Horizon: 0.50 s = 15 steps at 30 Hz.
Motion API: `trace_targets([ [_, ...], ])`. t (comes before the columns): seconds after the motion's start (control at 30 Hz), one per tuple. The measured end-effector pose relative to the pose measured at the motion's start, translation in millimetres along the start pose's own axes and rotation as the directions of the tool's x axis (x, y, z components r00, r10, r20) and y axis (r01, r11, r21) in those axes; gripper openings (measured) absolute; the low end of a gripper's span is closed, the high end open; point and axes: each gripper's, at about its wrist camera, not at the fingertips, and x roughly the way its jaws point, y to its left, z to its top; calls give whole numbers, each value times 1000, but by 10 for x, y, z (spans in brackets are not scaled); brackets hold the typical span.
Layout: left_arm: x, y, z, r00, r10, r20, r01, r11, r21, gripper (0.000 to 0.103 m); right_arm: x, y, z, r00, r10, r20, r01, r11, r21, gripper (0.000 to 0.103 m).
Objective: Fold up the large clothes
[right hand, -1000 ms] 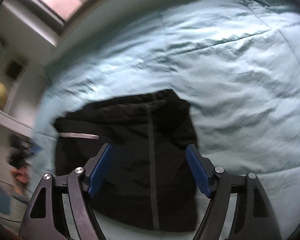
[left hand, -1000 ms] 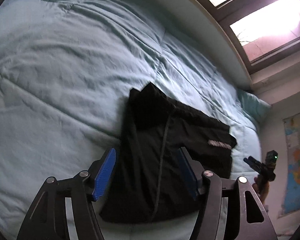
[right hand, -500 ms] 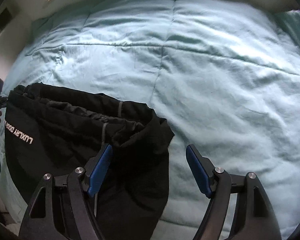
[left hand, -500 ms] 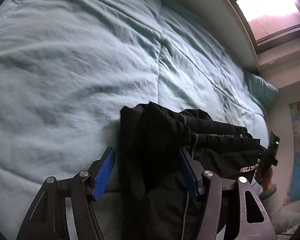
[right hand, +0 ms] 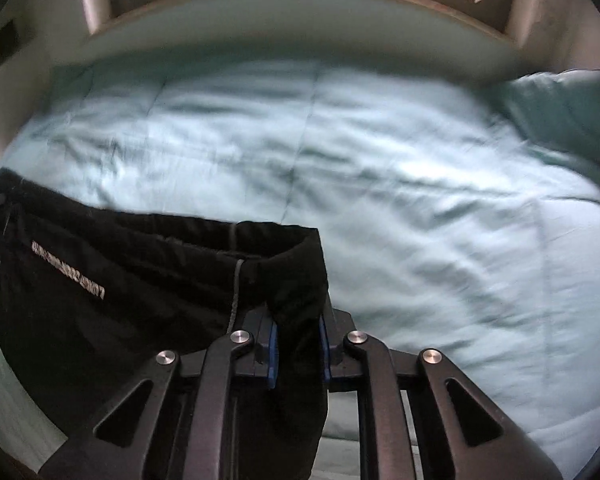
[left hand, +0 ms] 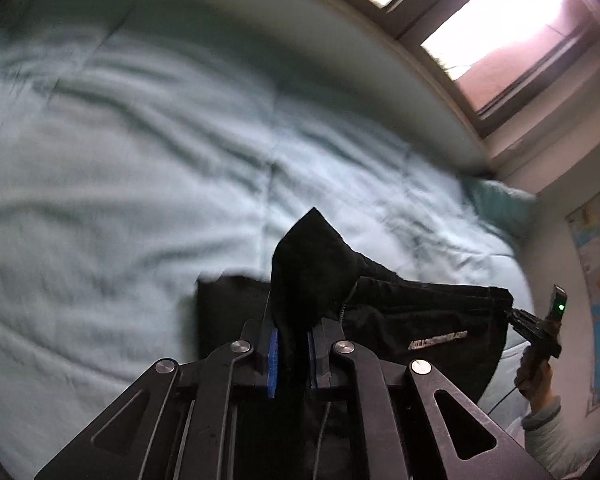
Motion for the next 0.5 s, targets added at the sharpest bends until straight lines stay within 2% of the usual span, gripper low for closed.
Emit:
trace_targets([
  [0.07,36,-141,250,999,42,18,-43,998,55,11,16,27,210,998,-58,23,58,998,-16,18],
  [0.13,207,-137,380,994,108,21,-109,993,51,11,191,30,350,995,-95,18,95,995,5,18],
  [0.23,673,52,377,976,214,-35,-213,977,21,12,812,40,409,986,-141,-89,144,989,28,17],
  [0.27,935,197,312,964,252,-86,-254,967,-4,12,1025,66,377,981,-143,-133,148,989,26,17],
  [0.33,1257,379,190,956,253,-150,-266,961,-72,12,1486,138,266,964,-134,-230,141,990,13,17],
  [0.37,1402,488,114,953,245,-176,-266,958,-106,16,1686,172,203,953,-128,-273,136,991,9,17],
  [0.43,1540,622,43,958,229,-172,-255,955,-149,18,1861,220,153,943,-136,-304,142,990,-1,18],
  [0.5,1533,685,52,966,193,-174,-225,957,-185,21,1903,213,183,940,-134,-314,146,989,13,23],
])
